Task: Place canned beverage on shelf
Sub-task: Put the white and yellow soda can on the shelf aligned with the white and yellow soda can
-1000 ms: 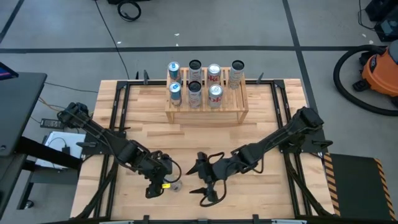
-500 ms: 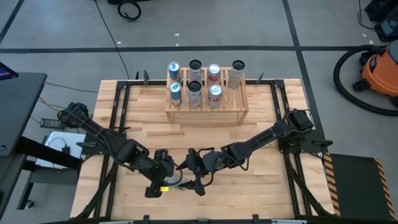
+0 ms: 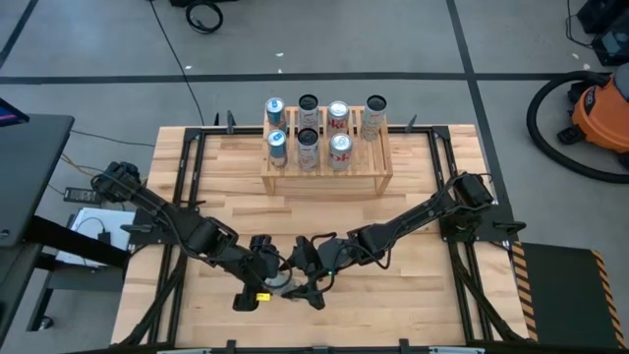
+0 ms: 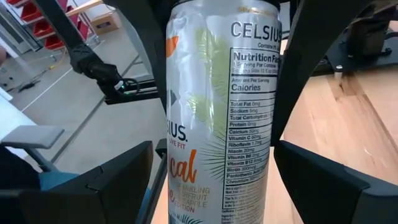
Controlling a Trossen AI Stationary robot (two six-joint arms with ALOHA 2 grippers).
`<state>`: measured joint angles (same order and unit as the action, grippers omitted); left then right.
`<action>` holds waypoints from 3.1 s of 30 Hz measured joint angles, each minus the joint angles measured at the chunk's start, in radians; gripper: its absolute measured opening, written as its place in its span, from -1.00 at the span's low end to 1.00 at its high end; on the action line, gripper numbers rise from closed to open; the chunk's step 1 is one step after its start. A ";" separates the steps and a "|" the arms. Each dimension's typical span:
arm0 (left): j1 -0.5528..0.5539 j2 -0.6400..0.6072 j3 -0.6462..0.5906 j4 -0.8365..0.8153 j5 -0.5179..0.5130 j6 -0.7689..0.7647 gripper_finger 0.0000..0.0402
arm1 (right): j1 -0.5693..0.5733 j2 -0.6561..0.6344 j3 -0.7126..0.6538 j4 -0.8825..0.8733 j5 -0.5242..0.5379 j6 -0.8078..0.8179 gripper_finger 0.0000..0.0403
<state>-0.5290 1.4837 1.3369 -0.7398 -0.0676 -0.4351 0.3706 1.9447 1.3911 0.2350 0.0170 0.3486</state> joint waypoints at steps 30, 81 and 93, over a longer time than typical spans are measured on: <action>0.033 0.006 0.002 0.078 -0.010 0.002 0.32 | -0.014 0.002 -0.002 -0.021 -0.066 -0.003 0.48; 0.061 0.006 0.000 0.097 -0.014 -0.049 0.42 | -0.008 -0.002 0.000 -0.048 -0.007 -0.042 0.25; 0.070 0.006 0.000 0.107 -0.042 -0.054 0.82 | -0.007 -0.001 0.000 -0.079 0.186 0.009 0.25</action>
<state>-0.4595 1.4898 1.3373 -0.6323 -0.1091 -0.4894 0.3637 1.9438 1.3911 0.1556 0.2034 0.3573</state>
